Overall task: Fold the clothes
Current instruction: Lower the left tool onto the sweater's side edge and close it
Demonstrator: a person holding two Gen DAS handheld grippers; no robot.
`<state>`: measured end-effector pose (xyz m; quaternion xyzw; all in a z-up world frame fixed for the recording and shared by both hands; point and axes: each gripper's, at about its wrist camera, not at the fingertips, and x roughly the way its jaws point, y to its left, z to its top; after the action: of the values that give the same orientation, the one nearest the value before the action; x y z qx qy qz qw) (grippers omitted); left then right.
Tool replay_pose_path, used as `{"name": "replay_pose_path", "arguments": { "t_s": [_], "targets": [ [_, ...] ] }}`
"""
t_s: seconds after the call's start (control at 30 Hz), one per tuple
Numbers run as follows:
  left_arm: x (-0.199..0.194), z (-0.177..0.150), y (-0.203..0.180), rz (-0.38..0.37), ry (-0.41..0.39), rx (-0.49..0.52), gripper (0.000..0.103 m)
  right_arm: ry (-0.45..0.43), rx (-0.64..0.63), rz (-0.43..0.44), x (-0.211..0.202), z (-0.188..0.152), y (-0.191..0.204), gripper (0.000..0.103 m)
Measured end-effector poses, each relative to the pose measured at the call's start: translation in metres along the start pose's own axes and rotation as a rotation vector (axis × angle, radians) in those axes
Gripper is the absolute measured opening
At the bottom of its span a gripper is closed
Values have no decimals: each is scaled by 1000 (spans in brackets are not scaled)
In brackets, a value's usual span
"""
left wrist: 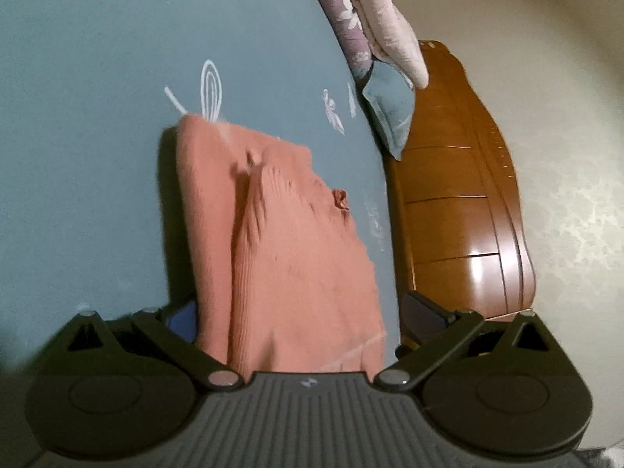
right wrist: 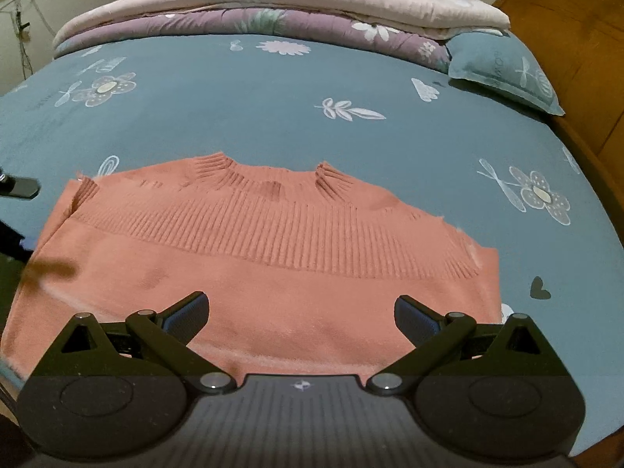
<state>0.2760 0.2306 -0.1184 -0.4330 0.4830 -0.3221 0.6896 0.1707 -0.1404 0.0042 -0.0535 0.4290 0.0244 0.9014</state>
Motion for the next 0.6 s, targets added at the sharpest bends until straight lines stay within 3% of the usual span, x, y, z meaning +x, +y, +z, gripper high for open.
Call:
{"name": "replay_pose_path", "arguments": {
  "t_s": [0.23, 0.6],
  "targets": [
    [26, 20, -11, 42, 50, 45, 102, -12, 34, 31, 2, 5, -4, 103],
    [13, 0, -2, -32, 66, -18, 102, 1, 24, 76, 8, 2, -2, 103]
  ]
}}
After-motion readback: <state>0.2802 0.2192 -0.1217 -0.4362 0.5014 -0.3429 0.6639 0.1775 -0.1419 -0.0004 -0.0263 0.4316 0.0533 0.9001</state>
